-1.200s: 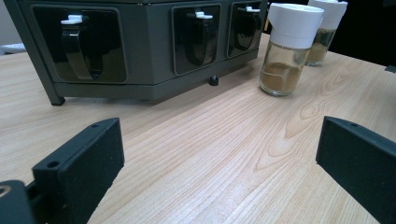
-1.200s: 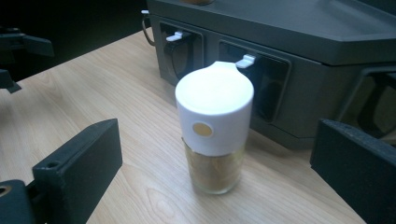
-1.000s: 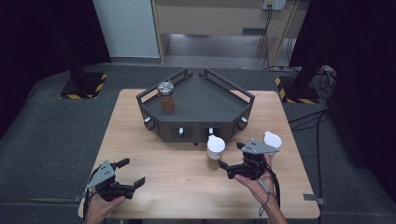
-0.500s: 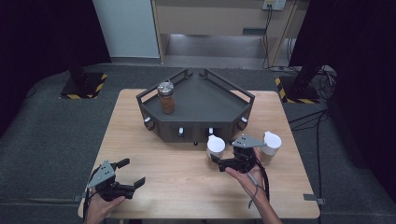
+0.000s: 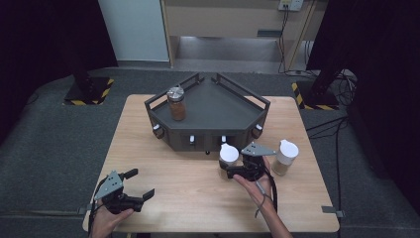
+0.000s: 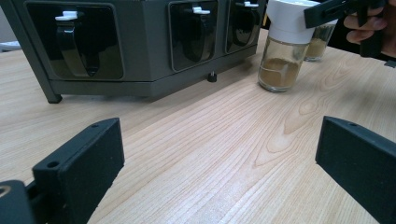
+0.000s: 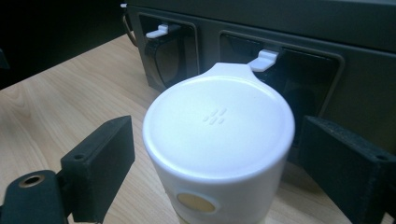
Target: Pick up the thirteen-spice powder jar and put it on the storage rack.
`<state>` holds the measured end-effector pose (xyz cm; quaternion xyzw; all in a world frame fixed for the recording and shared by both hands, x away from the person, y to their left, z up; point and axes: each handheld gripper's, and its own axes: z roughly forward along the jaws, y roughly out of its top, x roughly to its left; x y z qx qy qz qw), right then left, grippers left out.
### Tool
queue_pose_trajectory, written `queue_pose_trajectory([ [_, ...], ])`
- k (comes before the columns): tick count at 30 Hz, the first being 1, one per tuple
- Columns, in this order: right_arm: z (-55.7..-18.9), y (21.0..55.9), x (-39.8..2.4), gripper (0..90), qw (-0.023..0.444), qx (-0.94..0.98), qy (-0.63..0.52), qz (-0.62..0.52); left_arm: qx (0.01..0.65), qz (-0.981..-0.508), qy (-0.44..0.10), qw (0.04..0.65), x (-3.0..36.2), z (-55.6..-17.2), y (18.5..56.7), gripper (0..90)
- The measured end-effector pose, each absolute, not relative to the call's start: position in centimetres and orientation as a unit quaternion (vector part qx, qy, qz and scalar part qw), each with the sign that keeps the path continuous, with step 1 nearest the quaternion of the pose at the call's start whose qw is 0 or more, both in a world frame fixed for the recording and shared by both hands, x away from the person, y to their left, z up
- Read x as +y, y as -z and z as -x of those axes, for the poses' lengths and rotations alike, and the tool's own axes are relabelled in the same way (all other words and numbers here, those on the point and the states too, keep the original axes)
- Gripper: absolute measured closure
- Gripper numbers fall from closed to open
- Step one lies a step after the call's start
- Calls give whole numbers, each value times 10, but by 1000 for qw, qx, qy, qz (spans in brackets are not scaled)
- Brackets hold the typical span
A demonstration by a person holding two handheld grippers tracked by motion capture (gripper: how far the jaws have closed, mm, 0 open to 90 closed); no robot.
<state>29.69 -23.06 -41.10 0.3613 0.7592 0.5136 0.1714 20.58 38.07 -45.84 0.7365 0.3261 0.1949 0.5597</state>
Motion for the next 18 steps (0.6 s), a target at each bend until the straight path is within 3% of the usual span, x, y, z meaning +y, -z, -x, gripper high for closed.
queue_pose_trajectory([
  [7,-294,419,-223,281,190,753,-517,-359,326,-737,-195,559,380,-206,458,1],
  [11,-287,418,-218,303,214,755,-510,-353,326,-738,-195,557,380,-206,458,2],
  [18,-287,412,-218,309,213,761,-503,-350,326,-739,-195,557,380,-206,458,2],
])
